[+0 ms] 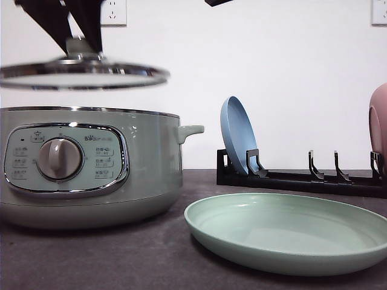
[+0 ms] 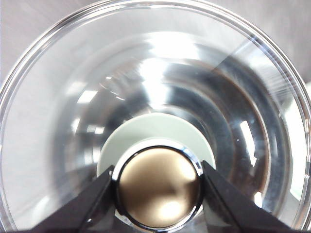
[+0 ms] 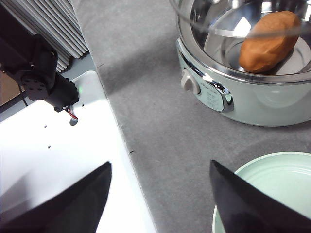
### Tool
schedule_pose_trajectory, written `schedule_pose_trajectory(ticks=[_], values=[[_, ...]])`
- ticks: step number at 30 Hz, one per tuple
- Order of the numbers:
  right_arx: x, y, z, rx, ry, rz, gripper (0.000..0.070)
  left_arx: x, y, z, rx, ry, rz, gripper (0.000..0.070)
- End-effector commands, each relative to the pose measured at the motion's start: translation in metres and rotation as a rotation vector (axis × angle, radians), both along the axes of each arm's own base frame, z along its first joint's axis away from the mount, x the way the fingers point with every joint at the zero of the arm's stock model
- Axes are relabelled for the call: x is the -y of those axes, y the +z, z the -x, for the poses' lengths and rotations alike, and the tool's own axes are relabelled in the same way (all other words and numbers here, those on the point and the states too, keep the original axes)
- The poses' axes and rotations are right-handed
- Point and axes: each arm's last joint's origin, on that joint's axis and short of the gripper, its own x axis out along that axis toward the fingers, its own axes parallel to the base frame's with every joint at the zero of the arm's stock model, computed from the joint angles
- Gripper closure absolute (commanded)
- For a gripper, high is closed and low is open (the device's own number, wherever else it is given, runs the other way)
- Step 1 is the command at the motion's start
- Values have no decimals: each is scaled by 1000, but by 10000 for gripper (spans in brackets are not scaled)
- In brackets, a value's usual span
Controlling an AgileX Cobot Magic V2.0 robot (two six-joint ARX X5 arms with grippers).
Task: Transfer potato from steamer to green plate
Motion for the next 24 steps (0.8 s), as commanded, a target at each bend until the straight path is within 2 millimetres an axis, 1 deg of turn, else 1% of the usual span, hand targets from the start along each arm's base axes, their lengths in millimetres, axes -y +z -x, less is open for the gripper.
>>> schedule_pose_trajectory(ticks=[1, 12, 15, 19, 24], values=[[-4, 4, -1, 7, -1, -20, 272, -7, 19, 5, 78, 42, 8, 700], [-1, 7, -9, -3, -59, -53, 270, -66, 41, 29, 133, 271, -53, 700], [0, 8, -11, -1, -73, -64, 245, -79, 44, 34, 133, 319, -56, 700], [1, 8, -12, 11, -99, -58, 220, -93, 46, 38, 132, 372, -59, 700], [1, 8, -13, 11, -123, -51, 214, -100, 47, 41, 128, 397, -62, 700]])
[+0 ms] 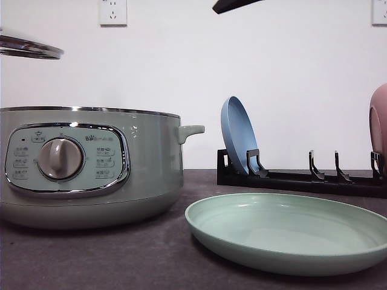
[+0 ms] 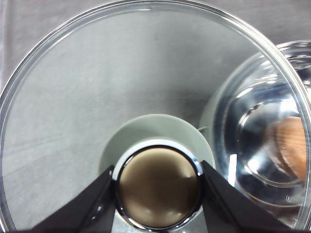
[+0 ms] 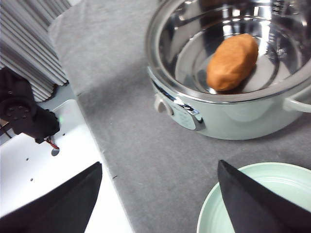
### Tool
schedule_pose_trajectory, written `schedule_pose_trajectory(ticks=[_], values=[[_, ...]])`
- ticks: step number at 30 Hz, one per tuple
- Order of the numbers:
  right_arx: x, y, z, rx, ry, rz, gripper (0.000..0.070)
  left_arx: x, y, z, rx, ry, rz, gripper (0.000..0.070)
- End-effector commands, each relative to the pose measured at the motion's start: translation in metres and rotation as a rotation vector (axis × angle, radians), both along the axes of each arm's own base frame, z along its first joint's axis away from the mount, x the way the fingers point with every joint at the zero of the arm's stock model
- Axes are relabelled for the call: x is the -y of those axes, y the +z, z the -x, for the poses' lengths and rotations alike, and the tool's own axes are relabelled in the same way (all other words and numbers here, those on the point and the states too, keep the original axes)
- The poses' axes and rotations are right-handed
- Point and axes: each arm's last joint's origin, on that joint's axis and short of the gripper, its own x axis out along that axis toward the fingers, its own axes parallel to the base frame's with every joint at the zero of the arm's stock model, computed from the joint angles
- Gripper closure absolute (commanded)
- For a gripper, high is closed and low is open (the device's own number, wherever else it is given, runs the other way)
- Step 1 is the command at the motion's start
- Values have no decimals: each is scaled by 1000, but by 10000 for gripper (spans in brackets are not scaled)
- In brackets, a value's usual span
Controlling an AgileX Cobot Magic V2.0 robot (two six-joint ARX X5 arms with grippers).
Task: Transfer potato from steamer to green plate
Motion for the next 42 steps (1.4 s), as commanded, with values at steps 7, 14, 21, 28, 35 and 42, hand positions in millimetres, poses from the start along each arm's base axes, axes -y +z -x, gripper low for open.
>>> schedule_pose_trajectory(ticks=[7, 14, 21, 28, 35, 42], values=[[-15, 12, -13, 6, -28, -41, 178, -1, 16, 5, 83, 4, 5, 700], [-54, 36, -55, 45, -34, -41, 156, -1, 16, 7, 82, 14, 12, 700], [-100, 31, -104, 39, -56, 3, 150, -1, 17, 8, 85, 20, 15, 700], [-137, 1, -142, 30, -106, 70, 149, -2, 17, 8, 85, 22, 16, 700], [-169, -40, -158, 22, -135, 160, 149, -1, 17, 8, 86, 22, 16, 700], [-189, -72, -157, 28, -159, 254, 133, -1, 17, 8, 86, 22, 16, 700]])
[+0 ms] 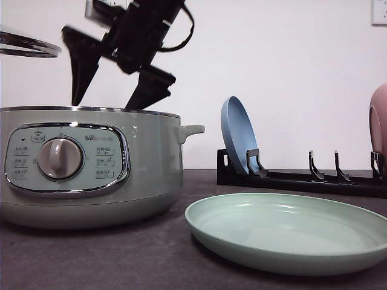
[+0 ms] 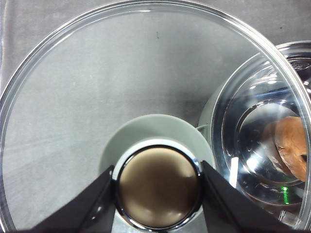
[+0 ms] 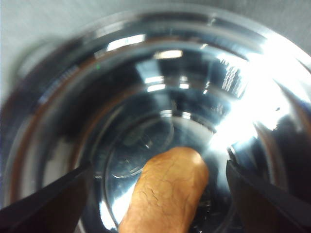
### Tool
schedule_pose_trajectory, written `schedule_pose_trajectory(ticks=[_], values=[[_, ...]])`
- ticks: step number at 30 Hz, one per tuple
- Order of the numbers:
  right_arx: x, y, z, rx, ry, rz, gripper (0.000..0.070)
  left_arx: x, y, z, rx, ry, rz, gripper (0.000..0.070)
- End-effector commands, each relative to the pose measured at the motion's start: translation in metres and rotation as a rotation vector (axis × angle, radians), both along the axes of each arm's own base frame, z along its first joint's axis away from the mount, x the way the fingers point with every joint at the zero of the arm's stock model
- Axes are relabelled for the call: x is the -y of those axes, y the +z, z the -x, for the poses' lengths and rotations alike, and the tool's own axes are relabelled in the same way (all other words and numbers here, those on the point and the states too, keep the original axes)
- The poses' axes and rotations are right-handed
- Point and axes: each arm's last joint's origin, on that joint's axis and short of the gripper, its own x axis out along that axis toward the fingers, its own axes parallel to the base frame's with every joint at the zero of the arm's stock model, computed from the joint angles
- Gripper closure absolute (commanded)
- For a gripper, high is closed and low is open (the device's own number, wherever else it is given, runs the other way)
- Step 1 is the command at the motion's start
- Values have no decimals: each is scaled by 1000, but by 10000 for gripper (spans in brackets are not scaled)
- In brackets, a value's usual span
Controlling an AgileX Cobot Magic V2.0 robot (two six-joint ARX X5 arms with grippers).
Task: Transfer potato from steamer to green plate
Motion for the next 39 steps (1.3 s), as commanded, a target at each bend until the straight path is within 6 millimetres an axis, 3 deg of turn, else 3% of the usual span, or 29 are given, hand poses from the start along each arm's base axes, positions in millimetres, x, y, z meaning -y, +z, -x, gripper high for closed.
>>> schedule_pose_trajectory(ticks=[1, 14, 22, 24, 28, 30, 35, 39], values=[[-11, -7, 0, 10, 6, 14, 128, 0, 15, 5, 82, 10, 7, 700], [-27, -45, 5, -23, 4, 127, 124, 0, 15, 5, 82, 10, 8, 700], [-29, -55, 7, -30, -2, 169, 131, 0, 15, 5, 83, 10, 8, 700], [-29, -55, 7, -30, -5, 175, 192, 0, 16, 5, 83, 10, 8, 700], [-29, -55, 7, -31, -3, 174, 411, 0, 16, 5, 83, 10, 8, 700], [-29, -55, 7, -31, -2, 172, 468, 0, 16, 5, 83, 9, 8, 700], [-26, -42, 9, -14, 3, 150, 468, 0, 16, 5, 84, 10, 8, 700], [-17, -14, 12, 34, 9, 112, 468, 0, 16, 5, 84, 10, 8, 700]])
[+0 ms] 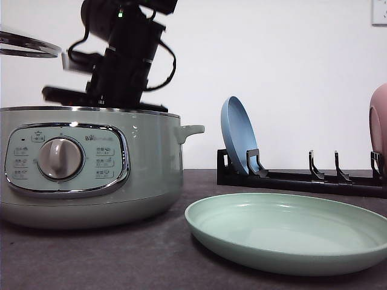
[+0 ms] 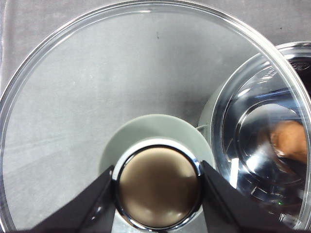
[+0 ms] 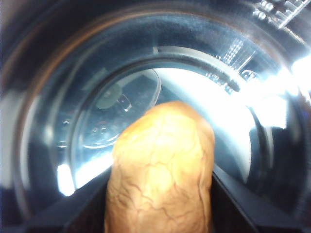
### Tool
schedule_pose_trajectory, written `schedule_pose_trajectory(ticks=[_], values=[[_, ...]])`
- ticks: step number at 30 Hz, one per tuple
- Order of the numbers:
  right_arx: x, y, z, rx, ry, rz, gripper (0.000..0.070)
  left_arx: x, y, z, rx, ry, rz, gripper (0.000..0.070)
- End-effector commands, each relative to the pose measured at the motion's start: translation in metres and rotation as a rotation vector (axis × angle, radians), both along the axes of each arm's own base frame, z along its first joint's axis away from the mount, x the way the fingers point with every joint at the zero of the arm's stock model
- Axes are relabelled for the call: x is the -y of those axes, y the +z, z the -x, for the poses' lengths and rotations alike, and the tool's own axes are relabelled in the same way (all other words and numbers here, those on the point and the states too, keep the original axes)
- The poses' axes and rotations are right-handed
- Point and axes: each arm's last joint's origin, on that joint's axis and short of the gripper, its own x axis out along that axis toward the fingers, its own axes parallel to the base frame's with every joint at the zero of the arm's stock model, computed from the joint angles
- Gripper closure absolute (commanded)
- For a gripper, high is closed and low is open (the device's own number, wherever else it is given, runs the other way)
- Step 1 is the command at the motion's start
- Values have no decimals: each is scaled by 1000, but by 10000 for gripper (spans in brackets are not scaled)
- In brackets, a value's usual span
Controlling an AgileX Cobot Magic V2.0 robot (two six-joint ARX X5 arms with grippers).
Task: Transfer potato from steamer to green plate
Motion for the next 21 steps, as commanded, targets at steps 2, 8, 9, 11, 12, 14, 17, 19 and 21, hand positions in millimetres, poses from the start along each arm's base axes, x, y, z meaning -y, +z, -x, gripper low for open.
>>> schedule_pose_trajectory(ticks=[2, 8, 9, 11, 12, 14, 17, 19, 21], values=[[7, 39, 6, 75, 17, -66, 468, 0, 16, 5, 84, 8, 7, 700], [42, 101, 20, 144, 3, -131, 468, 0, 16, 5, 85, 8, 8, 700], [50, 112, 23, 154, 2, -136, 468, 0, 16, 5, 85, 8, 8, 700], [65, 131, 31, 173, 0, -142, 468, 0, 16, 5, 87, 8, 8, 700], [73, 139, 34, 182, -2, -146, 468, 0, 16, 5, 88, 7, 8, 700], [91, 157, 42, 200, -12, -154, 468, 0, 16, 5, 88, 7, 8, 700], [116, 175, 50, 201, -42, -149, 468, 1, 16, 5, 89, 3, 8, 700], [132, 182, 55, 193, -64, -140, 468, 1, 16, 5, 89, 2, 9, 700], [147, 184, 59, 185, -83, -134, 468, 2, 16, 5, 90, -8, 18, 700]])
